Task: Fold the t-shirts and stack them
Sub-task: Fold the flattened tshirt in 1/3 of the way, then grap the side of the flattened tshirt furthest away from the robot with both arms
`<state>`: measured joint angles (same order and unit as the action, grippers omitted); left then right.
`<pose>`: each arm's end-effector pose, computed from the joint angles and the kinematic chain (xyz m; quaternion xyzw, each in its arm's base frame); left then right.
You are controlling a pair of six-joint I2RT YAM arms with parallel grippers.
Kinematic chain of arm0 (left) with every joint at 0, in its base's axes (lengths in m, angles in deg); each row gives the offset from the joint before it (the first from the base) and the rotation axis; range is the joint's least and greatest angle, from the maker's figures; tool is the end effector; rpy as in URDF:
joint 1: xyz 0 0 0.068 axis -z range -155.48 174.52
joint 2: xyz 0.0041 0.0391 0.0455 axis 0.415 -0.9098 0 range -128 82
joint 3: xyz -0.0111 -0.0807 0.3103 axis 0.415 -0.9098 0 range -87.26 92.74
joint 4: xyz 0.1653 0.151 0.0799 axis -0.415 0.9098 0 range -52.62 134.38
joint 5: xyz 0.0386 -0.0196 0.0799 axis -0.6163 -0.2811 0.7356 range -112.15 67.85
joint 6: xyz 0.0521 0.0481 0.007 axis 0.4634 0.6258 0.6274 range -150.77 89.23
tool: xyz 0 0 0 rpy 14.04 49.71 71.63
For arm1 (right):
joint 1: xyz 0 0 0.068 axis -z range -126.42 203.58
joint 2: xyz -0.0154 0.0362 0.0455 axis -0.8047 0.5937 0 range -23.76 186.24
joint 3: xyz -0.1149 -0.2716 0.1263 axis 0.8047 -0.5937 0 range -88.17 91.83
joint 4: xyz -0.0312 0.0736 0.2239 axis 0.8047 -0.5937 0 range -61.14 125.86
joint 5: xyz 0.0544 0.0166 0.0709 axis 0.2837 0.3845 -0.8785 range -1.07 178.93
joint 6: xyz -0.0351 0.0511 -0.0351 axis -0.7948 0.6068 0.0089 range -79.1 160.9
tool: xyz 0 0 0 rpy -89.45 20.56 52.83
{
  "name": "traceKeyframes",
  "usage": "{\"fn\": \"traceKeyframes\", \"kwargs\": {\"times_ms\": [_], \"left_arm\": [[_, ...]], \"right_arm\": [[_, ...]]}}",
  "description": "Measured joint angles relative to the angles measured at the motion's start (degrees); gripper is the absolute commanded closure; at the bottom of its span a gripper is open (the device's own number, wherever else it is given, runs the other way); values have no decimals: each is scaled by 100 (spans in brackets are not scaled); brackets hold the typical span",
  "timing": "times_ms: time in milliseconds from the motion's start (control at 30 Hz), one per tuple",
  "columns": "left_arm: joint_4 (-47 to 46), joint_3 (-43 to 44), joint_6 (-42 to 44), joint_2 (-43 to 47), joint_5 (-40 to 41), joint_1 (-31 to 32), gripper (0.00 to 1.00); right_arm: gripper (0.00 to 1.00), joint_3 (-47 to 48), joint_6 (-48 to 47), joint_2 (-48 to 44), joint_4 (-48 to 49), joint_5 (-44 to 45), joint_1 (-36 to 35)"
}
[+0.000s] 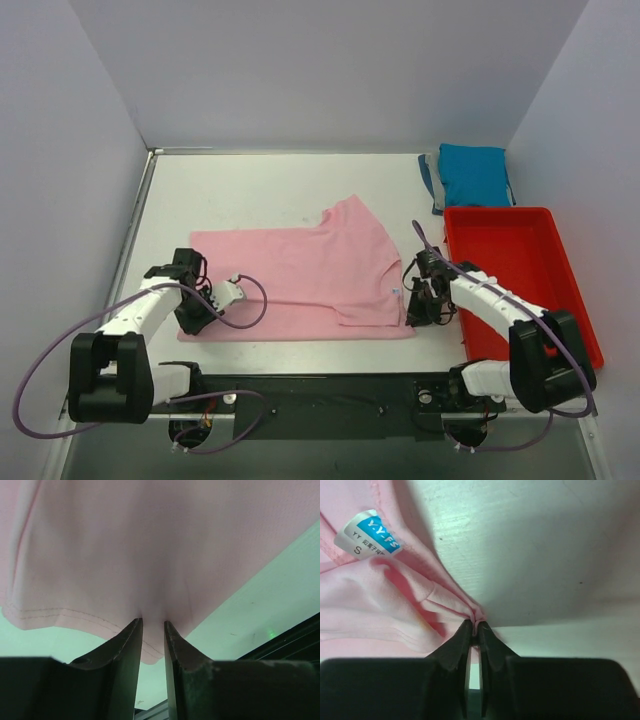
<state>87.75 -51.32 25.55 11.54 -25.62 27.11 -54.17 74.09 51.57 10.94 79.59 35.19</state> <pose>0.1415 -0.0099 0.2019 0.4922 0.8688 -0.0068 0.0534 0.1850 0.0716 0.1961 0.1090 0.9694 0.1609 0.1499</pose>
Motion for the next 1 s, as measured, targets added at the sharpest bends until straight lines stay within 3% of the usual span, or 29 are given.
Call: {"fn": "traceKeyframes", "kwargs": {"times_ms": [167,233,267,300,367,500,600,700,833,967,1000], "left_arm": [[72,-85,111,44,13,0,66],[280,-7,197,107,-33,0,61],[461,98,264,116,-85,0,57],[667,254,330,116,-170,0,50],[1139,688,518,98,-369,0,47],[1993,1873,977,-192,-737,-4,42],[2157,2697,883,-678,-839,-70,41],[2011,3823,278,-1606,-894,-166,41],[1298,5169,-839,-2938,-916,-358,41],[745,5718,-1749,-3709,-739,-498,39],[713,5869,-1945,-3899,-710,-529,32]], "right_arm": [[100,-350,302,-621,-74,-50,0],[100,-509,455,-1075,-321,-46,-4],[80,-573,544,-1314,-452,-46,-24],[67,-616,623,-1510,-584,-39,-50],[39,-614,782,-1770,-881,-11,-81],[28,-83,737,-1847,-1547,142,-122],[27,1220,365,-1486,-1770,404,-140],[34,2811,-319,-623,-1602,568,-101],[44,4444,-1154,977,-1370,623,4],[47,5812,-1711,2830,-1261,636,48],[46,6131,-1792,3259,-1235,656,48]]}}
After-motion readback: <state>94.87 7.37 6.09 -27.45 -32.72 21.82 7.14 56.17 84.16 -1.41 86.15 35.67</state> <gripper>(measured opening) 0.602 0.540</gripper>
